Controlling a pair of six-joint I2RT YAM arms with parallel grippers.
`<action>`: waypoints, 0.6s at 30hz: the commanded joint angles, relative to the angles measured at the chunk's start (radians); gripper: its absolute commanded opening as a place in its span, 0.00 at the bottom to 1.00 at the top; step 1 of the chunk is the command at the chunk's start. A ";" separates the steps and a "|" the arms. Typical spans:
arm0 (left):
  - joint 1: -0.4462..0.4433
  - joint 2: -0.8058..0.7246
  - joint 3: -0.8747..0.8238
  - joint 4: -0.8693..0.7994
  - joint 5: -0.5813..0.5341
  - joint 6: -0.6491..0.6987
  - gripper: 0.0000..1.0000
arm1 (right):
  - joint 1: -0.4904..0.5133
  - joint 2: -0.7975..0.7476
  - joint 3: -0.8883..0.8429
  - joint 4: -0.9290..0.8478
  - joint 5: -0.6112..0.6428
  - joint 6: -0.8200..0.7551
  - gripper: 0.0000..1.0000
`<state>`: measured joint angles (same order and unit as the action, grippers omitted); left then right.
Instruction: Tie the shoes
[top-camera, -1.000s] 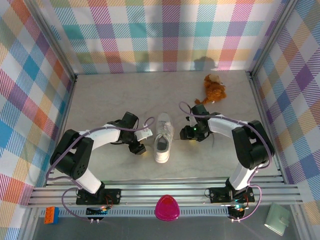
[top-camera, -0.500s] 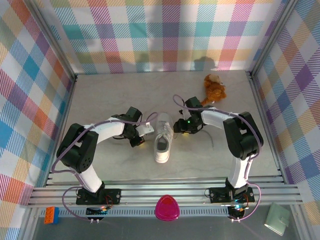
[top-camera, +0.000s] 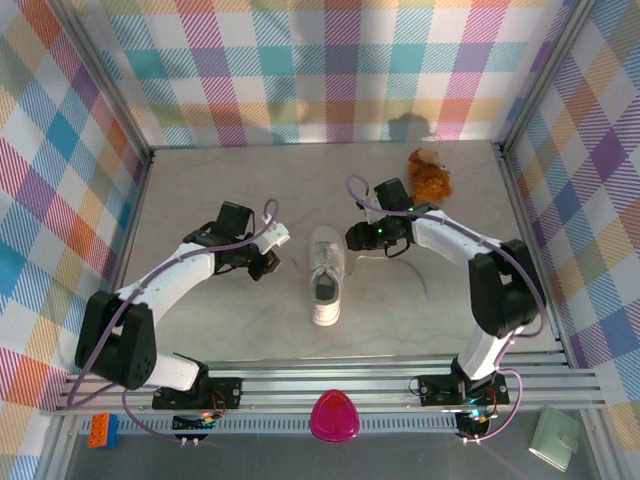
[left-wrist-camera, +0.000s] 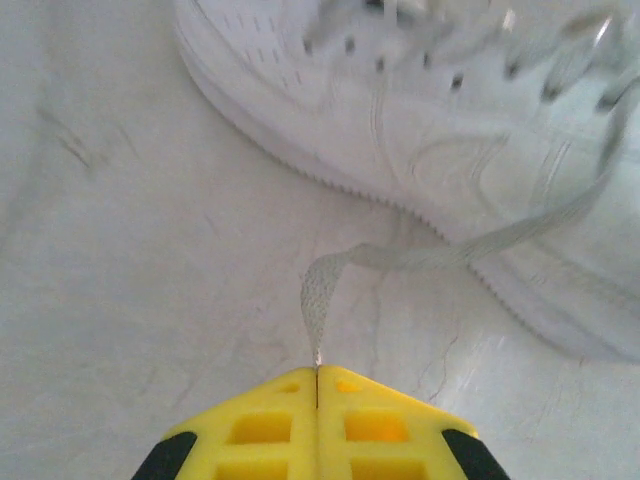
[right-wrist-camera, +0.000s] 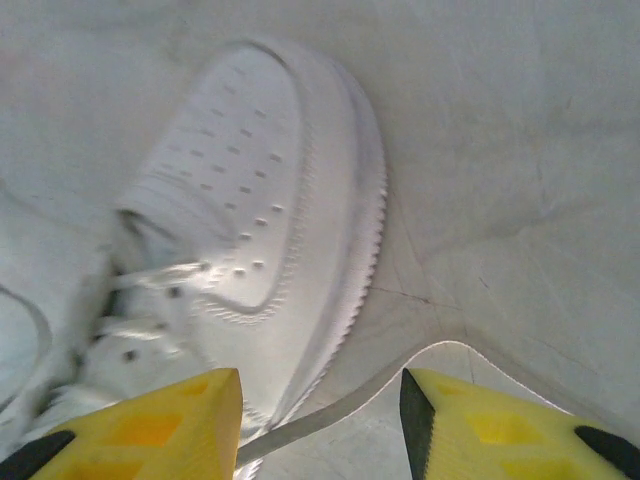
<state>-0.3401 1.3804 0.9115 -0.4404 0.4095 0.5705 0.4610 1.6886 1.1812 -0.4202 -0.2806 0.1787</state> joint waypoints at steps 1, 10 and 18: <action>0.008 -0.036 -0.008 0.031 0.092 -0.045 0.00 | 0.022 -0.084 -0.032 0.030 -0.004 -0.069 0.48; 0.110 -0.135 0.045 0.055 0.248 -0.153 0.00 | 0.182 -0.107 0.005 0.063 -0.077 -0.233 0.47; 0.147 -0.127 0.114 -0.031 0.361 -0.156 0.00 | 0.281 0.020 0.110 0.075 -0.068 -0.313 0.50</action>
<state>-0.1993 1.2648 1.0031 -0.4232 0.6861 0.4259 0.7300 1.6730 1.2449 -0.3702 -0.3347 -0.0673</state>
